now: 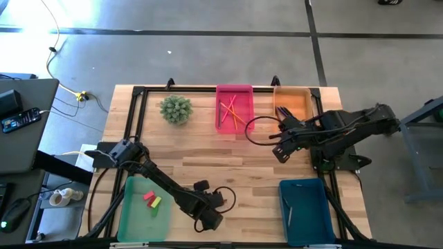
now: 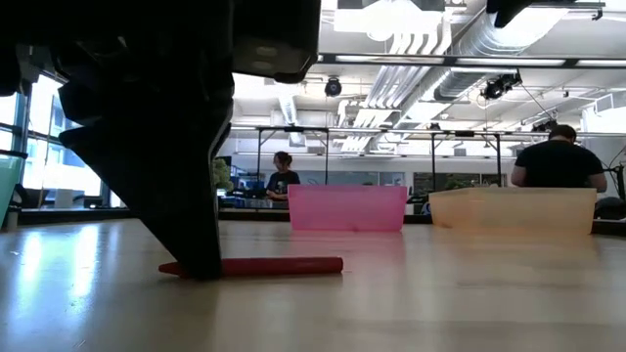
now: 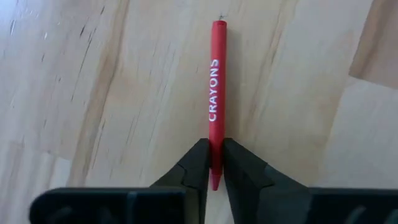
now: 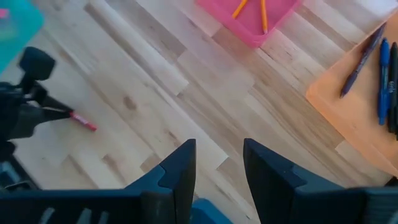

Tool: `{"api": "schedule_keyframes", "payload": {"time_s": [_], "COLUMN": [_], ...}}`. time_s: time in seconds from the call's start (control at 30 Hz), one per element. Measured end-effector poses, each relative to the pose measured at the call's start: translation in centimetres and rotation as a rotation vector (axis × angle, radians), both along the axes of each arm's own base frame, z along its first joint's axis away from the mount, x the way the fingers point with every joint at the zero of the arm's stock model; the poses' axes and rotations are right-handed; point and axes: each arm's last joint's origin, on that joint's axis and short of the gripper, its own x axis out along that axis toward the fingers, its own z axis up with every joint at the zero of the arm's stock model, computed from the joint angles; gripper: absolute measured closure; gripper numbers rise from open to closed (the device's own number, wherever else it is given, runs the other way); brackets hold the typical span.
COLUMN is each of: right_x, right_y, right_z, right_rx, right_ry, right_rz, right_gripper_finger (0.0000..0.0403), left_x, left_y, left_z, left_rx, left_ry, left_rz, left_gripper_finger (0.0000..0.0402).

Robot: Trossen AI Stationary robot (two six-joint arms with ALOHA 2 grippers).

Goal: Sort crayons/erasers/pens/pencils in bins
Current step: Put the red crayon into the blue bin

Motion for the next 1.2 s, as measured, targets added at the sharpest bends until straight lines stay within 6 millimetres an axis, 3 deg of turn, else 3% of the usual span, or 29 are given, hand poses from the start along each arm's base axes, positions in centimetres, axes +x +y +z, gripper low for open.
{"api": "schedule_keyframes", "payload": {"time_s": [0.17,0.6,0.9,1.2], "right_x": [-0.8,-1.9,-2.1,-1.8], "right_y": [1.2,7.3,12.7,16.5], "right_z": [0.5,-0.1,-2.0,-2.9], "right_rx": [0.020,-0.065,-0.058,0.017], "right_ry": [-0.041,-0.130,-0.165,-0.270], "right_rz": [0.055,0.188,0.250,0.294], "right_gripper_finger": [0.0277,0.0277,0.0277,0.0277], "left_x": [0.0,0.3,1.1,2.8], "left_y": [0.0,-0.1,1.8,3.3], "left_z": [-0.3,0.0,1.7,2.9], "left_rx": [0.001,-0.098,-0.193,-0.351], "left_ry": [0.018,0.023,0.014,-0.080], "left_rz": [-0.037,-0.069,-0.112,-0.195], "left_gripper_finger": [0.0386,0.0391,0.0392,0.0392]}}
